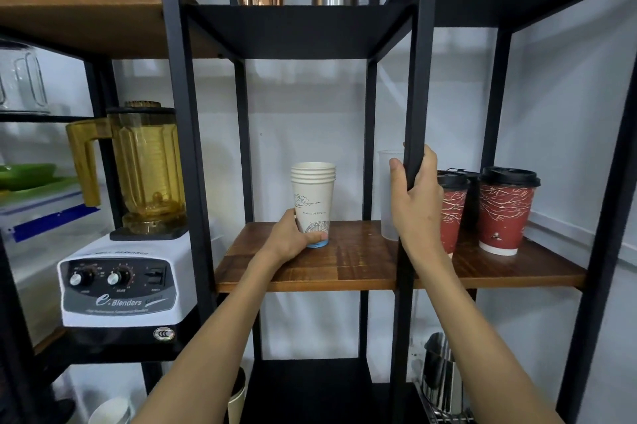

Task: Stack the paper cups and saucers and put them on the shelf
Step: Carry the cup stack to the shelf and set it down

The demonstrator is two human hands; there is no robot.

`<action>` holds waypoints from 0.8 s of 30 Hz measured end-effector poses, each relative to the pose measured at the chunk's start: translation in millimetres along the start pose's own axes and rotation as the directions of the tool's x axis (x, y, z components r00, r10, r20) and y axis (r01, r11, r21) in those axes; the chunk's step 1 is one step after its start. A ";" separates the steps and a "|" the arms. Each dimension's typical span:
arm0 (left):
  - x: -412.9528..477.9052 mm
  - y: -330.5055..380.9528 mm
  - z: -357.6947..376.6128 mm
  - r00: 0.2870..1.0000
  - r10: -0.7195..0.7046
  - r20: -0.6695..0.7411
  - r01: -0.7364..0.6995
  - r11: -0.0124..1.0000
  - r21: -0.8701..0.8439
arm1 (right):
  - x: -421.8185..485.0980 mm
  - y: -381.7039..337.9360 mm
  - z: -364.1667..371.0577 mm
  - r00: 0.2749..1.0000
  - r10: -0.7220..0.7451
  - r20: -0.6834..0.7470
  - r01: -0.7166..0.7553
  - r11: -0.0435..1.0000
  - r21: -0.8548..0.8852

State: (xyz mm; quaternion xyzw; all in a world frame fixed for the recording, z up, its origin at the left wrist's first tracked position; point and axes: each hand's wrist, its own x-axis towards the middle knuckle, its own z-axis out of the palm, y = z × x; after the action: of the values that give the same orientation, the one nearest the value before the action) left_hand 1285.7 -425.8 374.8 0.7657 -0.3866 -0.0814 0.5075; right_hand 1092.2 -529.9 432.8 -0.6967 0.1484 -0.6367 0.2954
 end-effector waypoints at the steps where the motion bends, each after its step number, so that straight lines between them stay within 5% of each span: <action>1: -1.9 1.4 -1.1 1.000 -0.019 -0.004 0.019 1.000 0.000 | -0.5 -1.9 -1.8 1.000 -0.002 0.015 0.002 1.000 0.003; 5: -15.6 10.2 -4.0 0.994 -0.107 0.013 0.107 0.994 -0.001 | -3.0 -11.2 -9.6 0.997 0.017 0.081 -0.016 1.000 -0.011; 9: -50.7 18.0 -8.7 0.987 -0.134 -0.086 0.140 0.988 0.070 | -4.5 -11.5 -29.7 0.938 0.153 0.312 -0.151 0.988 -0.032; 14: -168.4 4.4 -1.1 0.980 0.055 -0.189 -0.103 0.961 -0.257 | -84.1 23.5 -77.0 0.898 0.181 0.401 -0.150 0.983 -0.109; 17: -238.2 -38.4 26.2 0.996 0.005 -0.093 -0.041 0.921 -0.388 | -163.8 45.5 -114.7 0.886 0.257 0.386 -0.236 0.966 -0.100; 20: -294.6 -91.0 65.4 0.979 -0.144 0.144 0.188 0.909 -0.371 | -254.0 57.1 -158.1 0.753 0.456 0.474 -0.444 0.884 -0.145; 24: -353.7 -154.9 113.4 0.832 -0.275 0.481 0.402 0.897 -0.183 | -379.1 43.0 -212.4 0.646 0.699 0.307 -0.685 0.708 -0.172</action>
State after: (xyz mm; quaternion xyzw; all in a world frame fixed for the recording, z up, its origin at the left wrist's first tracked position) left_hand 1062.7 -239.3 96.5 0.7048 -0.3337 -0.3962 0.4848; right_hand 837.4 -389.8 107.0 -0.6942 0.3610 -0.3379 0.5230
